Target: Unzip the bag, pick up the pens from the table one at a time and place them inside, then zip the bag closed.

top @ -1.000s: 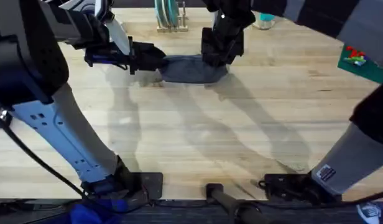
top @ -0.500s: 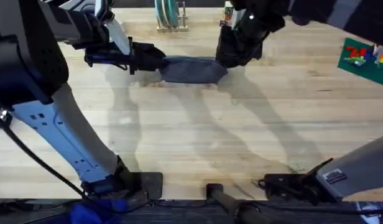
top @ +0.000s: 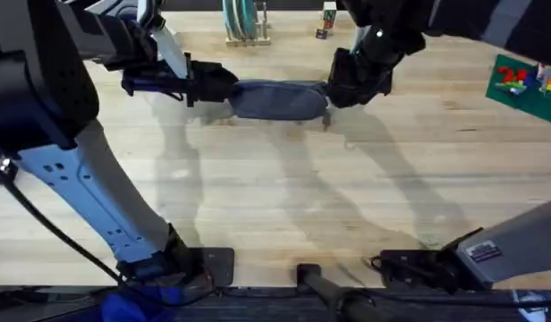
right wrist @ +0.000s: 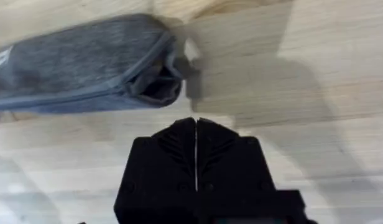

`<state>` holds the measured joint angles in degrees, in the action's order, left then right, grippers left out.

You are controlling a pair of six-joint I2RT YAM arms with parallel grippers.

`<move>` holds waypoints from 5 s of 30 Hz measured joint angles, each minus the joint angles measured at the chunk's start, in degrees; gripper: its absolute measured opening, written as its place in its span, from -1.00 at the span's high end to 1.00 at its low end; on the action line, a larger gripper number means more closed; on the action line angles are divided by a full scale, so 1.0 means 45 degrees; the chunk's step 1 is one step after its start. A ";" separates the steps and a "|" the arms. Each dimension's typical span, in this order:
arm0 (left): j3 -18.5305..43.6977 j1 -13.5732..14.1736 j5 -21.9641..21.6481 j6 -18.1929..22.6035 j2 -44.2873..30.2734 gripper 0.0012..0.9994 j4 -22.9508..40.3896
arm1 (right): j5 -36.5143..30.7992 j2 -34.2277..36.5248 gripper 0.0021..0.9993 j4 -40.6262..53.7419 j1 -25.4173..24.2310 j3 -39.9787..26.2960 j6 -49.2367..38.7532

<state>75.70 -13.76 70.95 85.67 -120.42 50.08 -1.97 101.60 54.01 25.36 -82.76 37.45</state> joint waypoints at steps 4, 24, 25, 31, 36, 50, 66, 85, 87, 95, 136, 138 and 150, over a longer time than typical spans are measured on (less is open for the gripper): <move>0.0000 0.0000 -0.0003 -0.0006 0.0000 0.92 0.0002 | -0.0036 0.0000 0.94 0.0043 -0.0234 0.0006 -0.0069; 0.0000 0.0000 -0.0008 -0.0049 0.0000 0.92 -0.0003 | -0.0030 -0.0213 0.94 0.0158 -0.0872 0.0836 -0.0233; 0.0000 0.0000 -0.0008 -0.0045 0.0000 0.92 0.0002 | -0.0033 -0.0381 0.94 0.0163 -0.0872 0.0841 -0.0238; 0.0000 0.0000 -0.0008 -0.0049 0.0000 0.92 0.0002 | -0.0035 -0.1965 0.94 0.0173 -0.1168 0.0860 -0.0330; 0.0000 0.0000 -0.0008 -0.0058 0.0000 0.92 -0.0003 | -0.0015 -0.3690 0.94 -0.0172 -0.2013 0.2380 -0.0321; 0.0000 0.0000 -0.0013 -0.0758 0.0000 0.92 -0.0090 | 0.2252 -0.5411 0.94 -0.1979 -0.3296 0.4795 -0.0763; 0.0000 0.0000 -0.0013 -0.0806 0.0000 0.92 -0.0090 | 0.2729 -0.5411 -0.99 -0.1989 -0.3296 0.4800 -0.1001; 0.0000 0.0000 -0.0017 -0.0952 0.0000 0.92 -0.0095 | 0.2734 -0.5411 -0.99 -0.0216 -0.3044 0.2200 -0.2762; 0.0000 0.0000 -0.0017 -0.0952 0.0000 0.92 -0.0095 | 0.2736 -0.5411 -0.99 -0.0037 -0.2841 0.1703 -0.3055; 0.0000 0.0000 -0.0017 -0.0952 0.0000 0.92 -0.0095 | 0.2734 -0.5416 -0.99 0.1129 -0.2174 -0.0174 -0.3754; 0.0000 0.0000 -0.0017 -0.1141 0.0000 0.92 -0.0095 | 0.3022 -0.3185 -0.99 0.0680 -0.2092 -0.0490 -0.4328; 0.0000 0.0000 -0.0017 -0.1141 0.0000 0.92 -0.0095 | 0.3128 -0.2969 -0.99 0.0602 -0.2119 -0.0490 -0.4333; 0.0000 0.0000 -0.0019 -0.1141 0.0000 0.92 -0.0100 | 0.3827 -0.1578 -0.99 -0.0433 -0.2271 -0.0485 -0.4333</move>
<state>75.70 -13.76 70.87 80.53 -120.42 49.63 15.25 94.50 52.06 15.14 -84.95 17.96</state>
